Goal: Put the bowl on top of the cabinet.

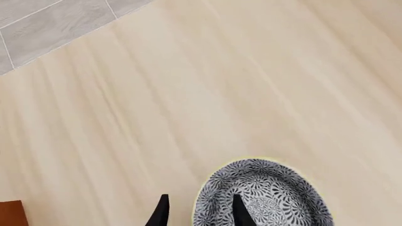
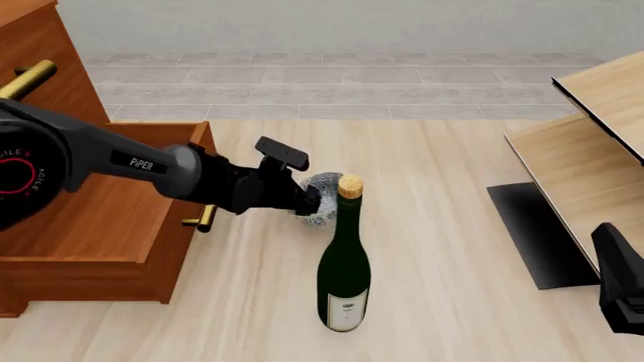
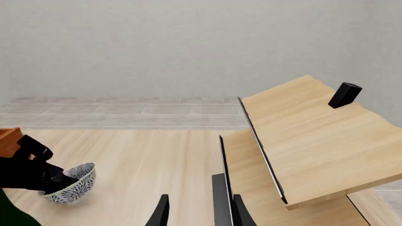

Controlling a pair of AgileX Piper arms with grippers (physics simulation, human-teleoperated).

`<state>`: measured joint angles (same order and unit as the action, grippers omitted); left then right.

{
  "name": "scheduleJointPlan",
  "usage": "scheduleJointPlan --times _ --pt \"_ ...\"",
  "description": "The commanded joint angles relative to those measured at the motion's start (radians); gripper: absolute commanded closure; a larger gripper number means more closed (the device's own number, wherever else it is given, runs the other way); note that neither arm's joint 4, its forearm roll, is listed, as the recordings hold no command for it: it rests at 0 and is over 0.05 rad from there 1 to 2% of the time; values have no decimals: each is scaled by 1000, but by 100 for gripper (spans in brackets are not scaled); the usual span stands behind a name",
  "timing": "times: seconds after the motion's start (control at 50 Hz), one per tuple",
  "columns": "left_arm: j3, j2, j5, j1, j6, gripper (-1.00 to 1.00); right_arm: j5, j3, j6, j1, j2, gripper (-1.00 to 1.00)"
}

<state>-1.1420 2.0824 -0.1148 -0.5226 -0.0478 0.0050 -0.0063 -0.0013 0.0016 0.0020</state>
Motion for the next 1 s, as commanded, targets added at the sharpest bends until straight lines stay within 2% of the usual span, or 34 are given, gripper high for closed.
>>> scheduleJointPlan --times 0.02,0.06,0.26,0.28,0.46,0.54,0.56,0.74,1.0 --pt "27 10 -31 -5 -11 100 0 0 0 0 0 -100" --pt "14 1 -37 32 -19 100 0 0 0 0 0 -100" --pt "64 -104 -49 32 9 100 0 0 0 0 0 -100" --pt "68 -119 -45 31 35 100 0 0 0 0 0 -100" --pt "124 -314 -26 54 107 100 0 0 0 0 0 -100" --pt "145 -379 -21 67 109 100 0 0 0 0 0 -100" --pt "152 -414 -26 93 96 100 0 0 0 0 0 -100" --pt "162 -499 -27 170 91 100 0 0 0 0 0 -100" --pt "212 -685 2 213 101 100 0 0 0 0 0 -100"
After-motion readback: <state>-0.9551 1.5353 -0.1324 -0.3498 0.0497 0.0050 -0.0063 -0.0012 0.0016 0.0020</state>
